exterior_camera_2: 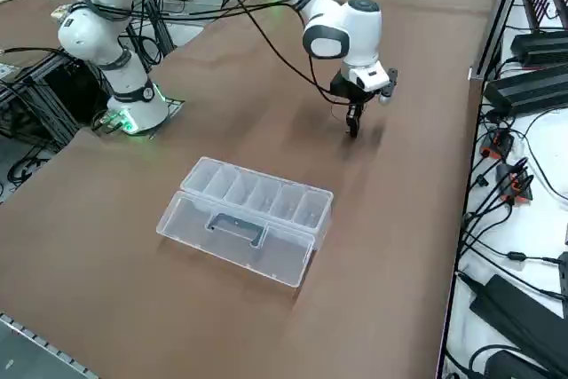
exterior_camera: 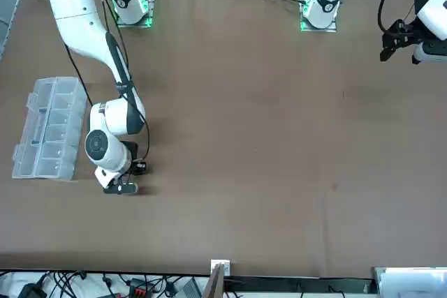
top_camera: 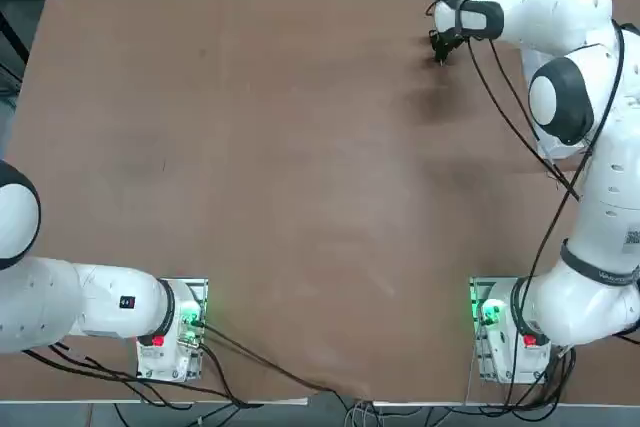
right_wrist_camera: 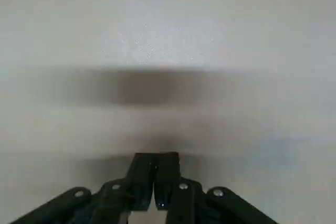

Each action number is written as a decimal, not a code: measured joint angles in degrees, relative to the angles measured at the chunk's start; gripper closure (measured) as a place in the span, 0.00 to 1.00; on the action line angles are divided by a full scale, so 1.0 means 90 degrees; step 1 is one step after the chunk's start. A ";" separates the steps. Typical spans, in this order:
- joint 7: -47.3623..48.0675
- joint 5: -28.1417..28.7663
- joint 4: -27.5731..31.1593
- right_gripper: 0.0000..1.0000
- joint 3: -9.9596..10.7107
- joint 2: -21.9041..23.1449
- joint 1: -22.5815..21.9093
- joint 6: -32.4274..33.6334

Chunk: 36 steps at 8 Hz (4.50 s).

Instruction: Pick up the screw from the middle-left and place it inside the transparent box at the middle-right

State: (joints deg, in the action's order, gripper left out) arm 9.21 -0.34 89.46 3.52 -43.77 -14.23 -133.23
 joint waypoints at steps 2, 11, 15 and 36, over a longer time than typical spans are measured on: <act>0.0000 -0.0002 -0.0003 0.94 0.0012 0.0005 0.0008 0.0001; -0.2282 -0.0068 -0.0053 0.94 0.0176 0.1544 0.1579 0.2262; -0.3941 -0.0083 0.0269 0.94 0.0185 0.1785 0.2595 0.2321; -0.3318 0.0514 -0.0105 0.00 -0.0124 0.3431 0.2793 0.3237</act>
State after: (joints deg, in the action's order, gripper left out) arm -20.66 4.29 88.51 2.41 -12.89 10.90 -104.09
